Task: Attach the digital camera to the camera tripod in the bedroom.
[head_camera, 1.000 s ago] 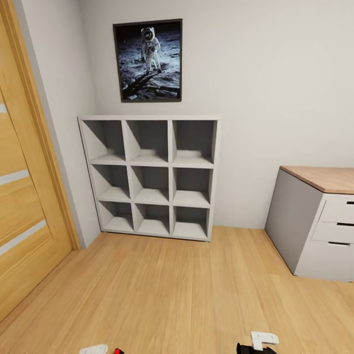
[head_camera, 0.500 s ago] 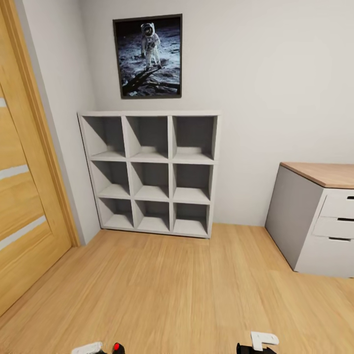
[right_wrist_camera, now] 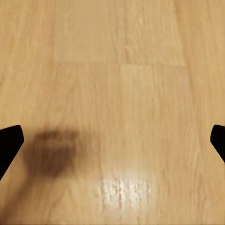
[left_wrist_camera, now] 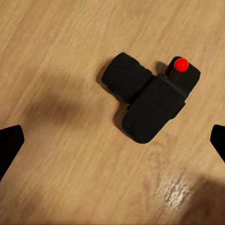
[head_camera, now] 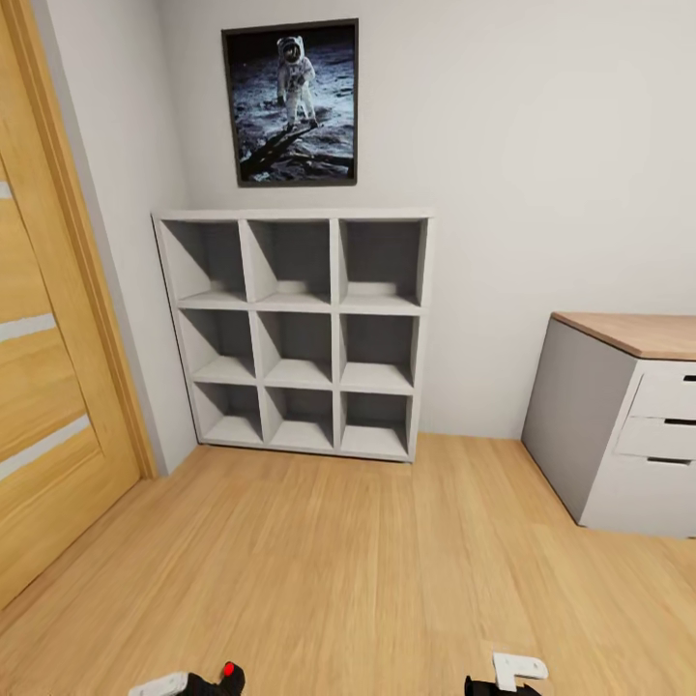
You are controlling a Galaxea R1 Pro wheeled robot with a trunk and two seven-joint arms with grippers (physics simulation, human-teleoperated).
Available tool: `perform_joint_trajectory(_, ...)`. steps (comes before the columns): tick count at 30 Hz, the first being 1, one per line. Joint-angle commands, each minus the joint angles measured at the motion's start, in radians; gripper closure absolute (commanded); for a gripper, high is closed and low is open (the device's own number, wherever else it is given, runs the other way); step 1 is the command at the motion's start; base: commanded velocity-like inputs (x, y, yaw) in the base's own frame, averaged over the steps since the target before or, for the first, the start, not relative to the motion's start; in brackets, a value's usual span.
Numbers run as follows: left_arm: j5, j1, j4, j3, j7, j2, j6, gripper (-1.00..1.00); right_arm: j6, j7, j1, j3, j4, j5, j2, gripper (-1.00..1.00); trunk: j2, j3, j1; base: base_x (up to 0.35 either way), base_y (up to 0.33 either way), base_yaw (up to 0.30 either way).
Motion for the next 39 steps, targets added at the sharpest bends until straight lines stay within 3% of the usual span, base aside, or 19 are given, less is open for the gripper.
perform_joint_trajectory(1, 0.011, 0.0, -0.002, -0.001, 0.004, 0.0, 0.005, -1.0, 0.005, -0.003, 0.0, 0.001, -0.002, -0.004, 0.0, -1.0, -0.008, -0.004, 0.004, 0.0, 0.0, 0.0)
perform_joint_trajectory(11, 0.009, 0.0, -0.006, 0.001, 0.004, 0.001, 0.005, -1.0, 0.011, -0.006, 0.0, 0.016, -0.018, 0.002, 0.0, -1.0, -0.024, -0.041, 0.015, 0.0, 0.0, 0.0)
perform_joint_trajectory(16, 0.004, -0.023, -0.083, 0.001, 0.011, 0.0, 0.021, -1.0, 0.033, -0.028, 0.0, 0.066, -0.142, 0.01, 0.0, -1.0, -0.025, -0.061, 0.017, 0.0, 0.0, 0.0)
perform_joint_trajectory(17, 0.005, -0.074, -0.11, 0.001, 0.012, 0.0, 0.054, -1.0, 0.08, -0.059, 0.0, 0.077, -0.242, 0.011, 0.001, -1.0, -0.025, -0.065, 0.018, 0.0, 0.0, 0.0)
perform_joint_trajectory(23, 0.004, -0.123, -0.11, -0.001, 0.005, -0.003, 0.094, -1.0, 0.137, -0.116, 0.0, 0.084, -0.382, 0.012, 0.001, -1.0, -0.026, -0.088, 0.02, 0.0, 0.0, 0.0)
perform_joint_trajectory(39, 0.004, -0.138, -0.111, -0.004, 0.003, 0.003, 0.103, -1.0, 0.162, -0.143, 0.0, 0.086, -0.435, 0.005, -0.001, -1.0, -0.03, -0.15, 0.028, 0.0, 0.0, 0.0)
